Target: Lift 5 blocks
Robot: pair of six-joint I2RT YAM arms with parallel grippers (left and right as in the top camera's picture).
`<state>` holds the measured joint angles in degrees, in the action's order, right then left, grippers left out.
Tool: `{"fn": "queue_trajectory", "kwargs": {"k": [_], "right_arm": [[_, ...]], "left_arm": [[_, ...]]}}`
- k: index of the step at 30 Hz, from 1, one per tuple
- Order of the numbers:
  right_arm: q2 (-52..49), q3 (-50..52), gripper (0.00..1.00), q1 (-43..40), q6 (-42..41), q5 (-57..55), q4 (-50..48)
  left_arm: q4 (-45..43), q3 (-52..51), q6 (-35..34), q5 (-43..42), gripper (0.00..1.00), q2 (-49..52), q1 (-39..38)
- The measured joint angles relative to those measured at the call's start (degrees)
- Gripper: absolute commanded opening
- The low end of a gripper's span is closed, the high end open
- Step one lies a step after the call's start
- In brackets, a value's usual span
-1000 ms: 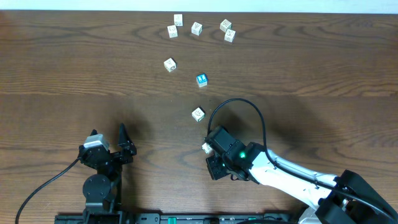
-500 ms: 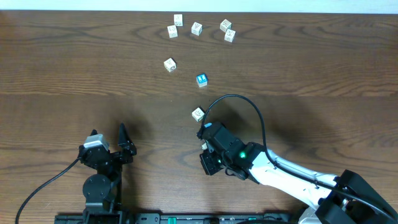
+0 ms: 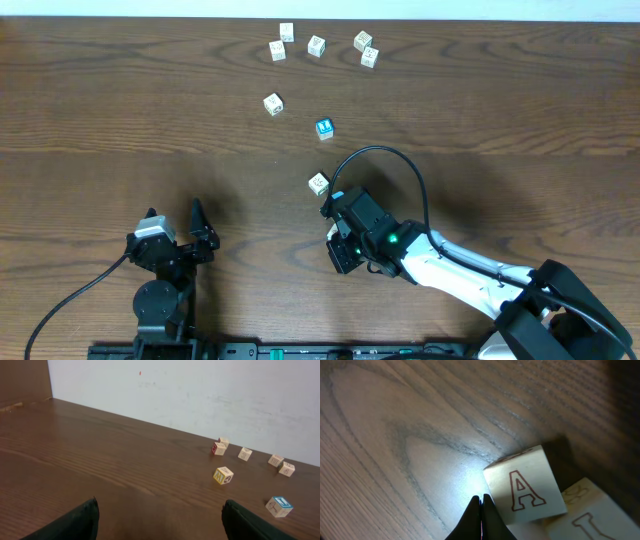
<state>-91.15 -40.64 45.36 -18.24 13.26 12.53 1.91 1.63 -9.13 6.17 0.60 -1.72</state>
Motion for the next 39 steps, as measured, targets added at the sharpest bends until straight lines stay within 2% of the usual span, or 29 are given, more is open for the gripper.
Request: {"fn": "queue_trajectory", "kwargs": {"k": [10,22,39], "right_arm": [[0.00,0.00,0.01,-2.71,1.49,0.28,-0.13],[0.00,0.00,0.01,-1.95,4.44,3.89,2.73],[0.00,0.00,0.01,-2.91,-0.61,-1.57,4.57]], "left_arm": [[-0.02,0.00,0.00,0.00,0.79,0.00,0.00],[-0.02,0.00,0.00,0.00,0.79,0.00,0.00],[-0.02,0.00,-0.02,-0.02,0.79,0.00,0.00]]}}
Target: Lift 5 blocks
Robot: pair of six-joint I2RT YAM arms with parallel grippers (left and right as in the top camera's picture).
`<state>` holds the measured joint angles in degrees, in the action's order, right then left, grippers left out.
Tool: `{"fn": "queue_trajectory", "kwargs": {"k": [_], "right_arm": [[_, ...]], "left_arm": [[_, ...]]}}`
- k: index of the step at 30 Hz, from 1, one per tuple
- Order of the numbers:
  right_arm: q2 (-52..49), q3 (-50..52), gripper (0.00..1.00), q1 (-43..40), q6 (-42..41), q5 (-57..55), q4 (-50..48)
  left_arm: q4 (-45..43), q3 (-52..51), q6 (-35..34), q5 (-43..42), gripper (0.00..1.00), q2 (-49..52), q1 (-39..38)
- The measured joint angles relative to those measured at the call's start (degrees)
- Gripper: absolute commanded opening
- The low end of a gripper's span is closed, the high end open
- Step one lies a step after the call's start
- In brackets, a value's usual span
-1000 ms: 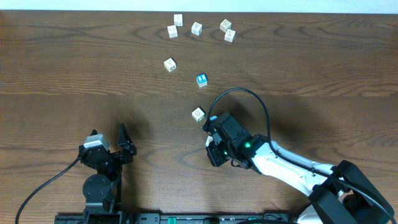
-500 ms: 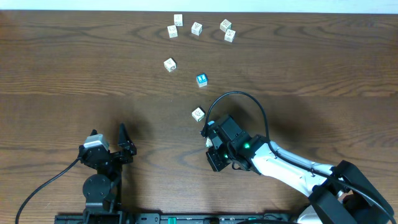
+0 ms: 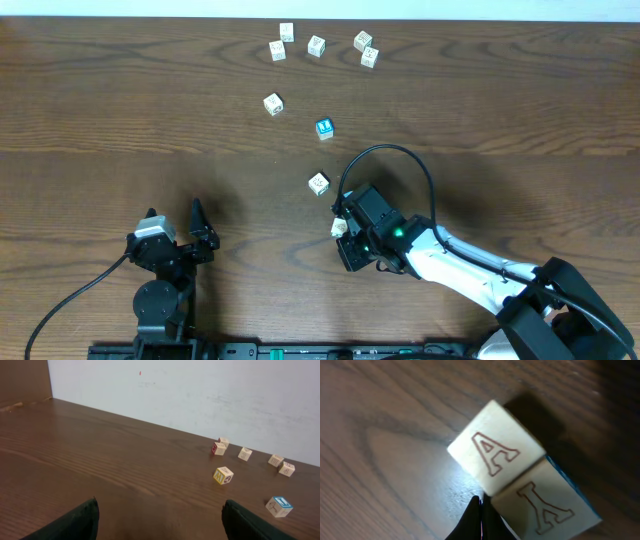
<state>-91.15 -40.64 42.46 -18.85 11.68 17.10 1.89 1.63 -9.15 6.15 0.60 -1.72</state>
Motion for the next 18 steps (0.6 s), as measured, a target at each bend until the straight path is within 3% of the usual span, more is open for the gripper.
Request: {"fn": "queue_trajectory", "kwargs": {"k": [18], "right_arm": [[0.00,0.00,0.01,-0.20,1.73,0.61,0.94]], "left_arm": [[0.00,0.00,0.02,0.02,0.79,0.00,0.00]]}}
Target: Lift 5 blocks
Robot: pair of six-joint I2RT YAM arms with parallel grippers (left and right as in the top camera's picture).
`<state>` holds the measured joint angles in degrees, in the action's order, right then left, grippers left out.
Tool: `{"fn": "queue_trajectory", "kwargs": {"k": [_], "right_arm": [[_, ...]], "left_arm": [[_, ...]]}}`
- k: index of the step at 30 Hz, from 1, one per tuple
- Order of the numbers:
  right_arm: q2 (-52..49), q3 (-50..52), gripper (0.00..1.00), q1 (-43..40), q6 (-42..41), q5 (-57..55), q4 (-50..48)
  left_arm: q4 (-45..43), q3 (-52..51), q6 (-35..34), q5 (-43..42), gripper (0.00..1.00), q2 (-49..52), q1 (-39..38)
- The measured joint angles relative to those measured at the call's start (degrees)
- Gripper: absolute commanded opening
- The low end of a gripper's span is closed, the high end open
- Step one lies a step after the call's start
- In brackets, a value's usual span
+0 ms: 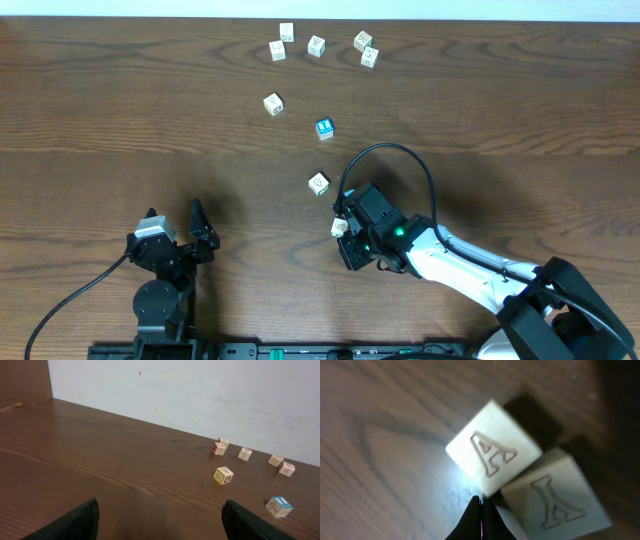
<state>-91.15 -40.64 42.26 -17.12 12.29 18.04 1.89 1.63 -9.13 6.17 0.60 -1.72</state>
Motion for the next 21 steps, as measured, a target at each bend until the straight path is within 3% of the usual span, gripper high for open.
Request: {"fn": "queue_trajectory", "kwargs": {"k": [10,21], "right_arm": [[3.30,0.07,0.01,1.38,-9.73,-8.70,15.61],[3.48,0.11,0.01,-0.09,-13.94,-13.97,6.86]], "left_arm": [[0.02,0.00,0.00,-0.02,0.79,0.00,0.00],[0.02,0.00,0.00,0.00,0.79,0.00,0.00]]}}
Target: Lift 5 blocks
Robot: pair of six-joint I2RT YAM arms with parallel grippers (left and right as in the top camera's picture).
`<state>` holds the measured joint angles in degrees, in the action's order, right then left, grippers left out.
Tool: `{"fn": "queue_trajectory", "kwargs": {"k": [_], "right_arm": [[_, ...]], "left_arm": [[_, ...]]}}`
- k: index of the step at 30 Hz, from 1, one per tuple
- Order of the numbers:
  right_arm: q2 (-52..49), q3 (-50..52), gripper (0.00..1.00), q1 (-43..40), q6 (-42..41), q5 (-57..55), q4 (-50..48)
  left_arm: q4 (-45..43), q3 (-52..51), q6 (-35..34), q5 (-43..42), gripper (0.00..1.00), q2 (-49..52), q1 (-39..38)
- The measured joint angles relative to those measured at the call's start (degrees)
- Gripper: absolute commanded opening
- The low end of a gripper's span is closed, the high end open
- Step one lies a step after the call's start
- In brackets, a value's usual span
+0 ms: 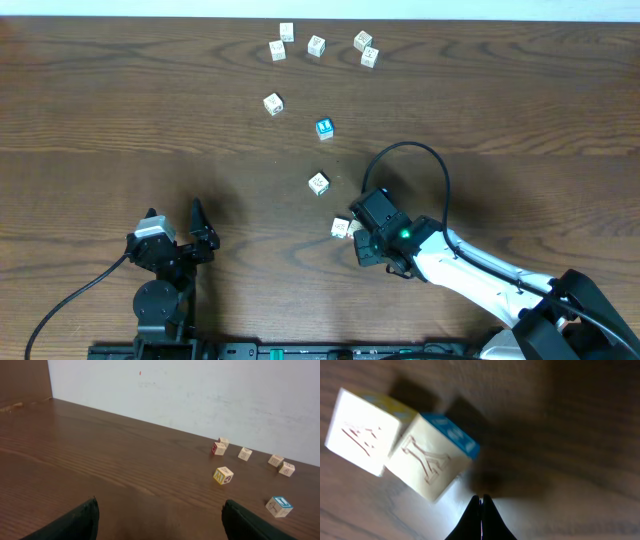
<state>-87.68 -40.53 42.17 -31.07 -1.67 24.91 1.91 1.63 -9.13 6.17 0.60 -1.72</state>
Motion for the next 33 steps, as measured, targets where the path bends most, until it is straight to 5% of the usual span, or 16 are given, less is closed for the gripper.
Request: {"fn": "queue_trajectory", "kwargs": {"k": [33], "right_arm": [[0.00,0.00,0.01,-2.32,9.86,2.03,-8.63]], "left_arm": [[0.00,0.00,0.00,0.00,0.79,0.00,0.00]]}}
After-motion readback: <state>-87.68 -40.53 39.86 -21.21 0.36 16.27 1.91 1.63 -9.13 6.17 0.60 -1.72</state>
